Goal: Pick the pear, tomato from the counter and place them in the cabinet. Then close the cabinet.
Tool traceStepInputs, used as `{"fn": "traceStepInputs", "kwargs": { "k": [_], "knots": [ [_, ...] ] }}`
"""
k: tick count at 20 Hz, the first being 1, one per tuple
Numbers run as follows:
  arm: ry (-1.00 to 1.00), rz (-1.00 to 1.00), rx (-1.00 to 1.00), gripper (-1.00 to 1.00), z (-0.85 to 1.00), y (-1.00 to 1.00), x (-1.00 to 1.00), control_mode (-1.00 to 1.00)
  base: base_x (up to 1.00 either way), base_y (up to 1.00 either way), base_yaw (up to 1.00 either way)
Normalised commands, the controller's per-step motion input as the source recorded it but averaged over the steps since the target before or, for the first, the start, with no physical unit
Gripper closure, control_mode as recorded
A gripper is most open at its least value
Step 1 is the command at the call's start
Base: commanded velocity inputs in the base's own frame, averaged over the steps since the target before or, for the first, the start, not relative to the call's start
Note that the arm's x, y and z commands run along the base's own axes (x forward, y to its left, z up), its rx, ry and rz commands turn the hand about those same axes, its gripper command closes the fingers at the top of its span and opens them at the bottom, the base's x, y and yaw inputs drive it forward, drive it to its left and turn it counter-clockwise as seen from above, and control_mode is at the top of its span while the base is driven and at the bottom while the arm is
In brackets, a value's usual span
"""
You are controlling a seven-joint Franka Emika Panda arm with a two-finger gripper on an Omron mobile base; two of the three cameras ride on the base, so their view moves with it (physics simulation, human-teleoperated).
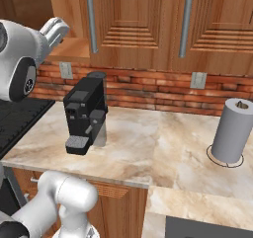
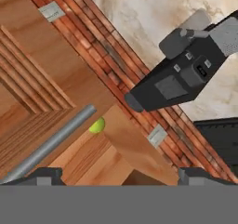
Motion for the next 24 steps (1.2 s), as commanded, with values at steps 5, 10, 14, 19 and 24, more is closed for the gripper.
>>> {"fn": "traceStepInputs", "kwargs": {
  "k": [5,10,14,19,24],
  "knots": [
    [0.06,0.0,-0.03,-1.0,0.04,0.73,-0.68,-1.0,0.0,0.0,0.0],
    [-0.06,0.0,-0.12,-1.0,-0.12,0.82,-0.56,-1.0,0.0,0.0,0.0],
    [-0.25,0.0,-0.23,-1.0,-0.22,0.88,-0.41,-1.0,0.0,0.0,0.0],
    [-0.28,0.0,-0.22,-1.0,0.0,0.78,-0.17,-1.0,0.0,0.0,0.0],
    [-0.28,0.0,-0.2,-1.0,0.0,0.63,0.0,-1.0,0.0,0.0,0.0]
  ]
}}
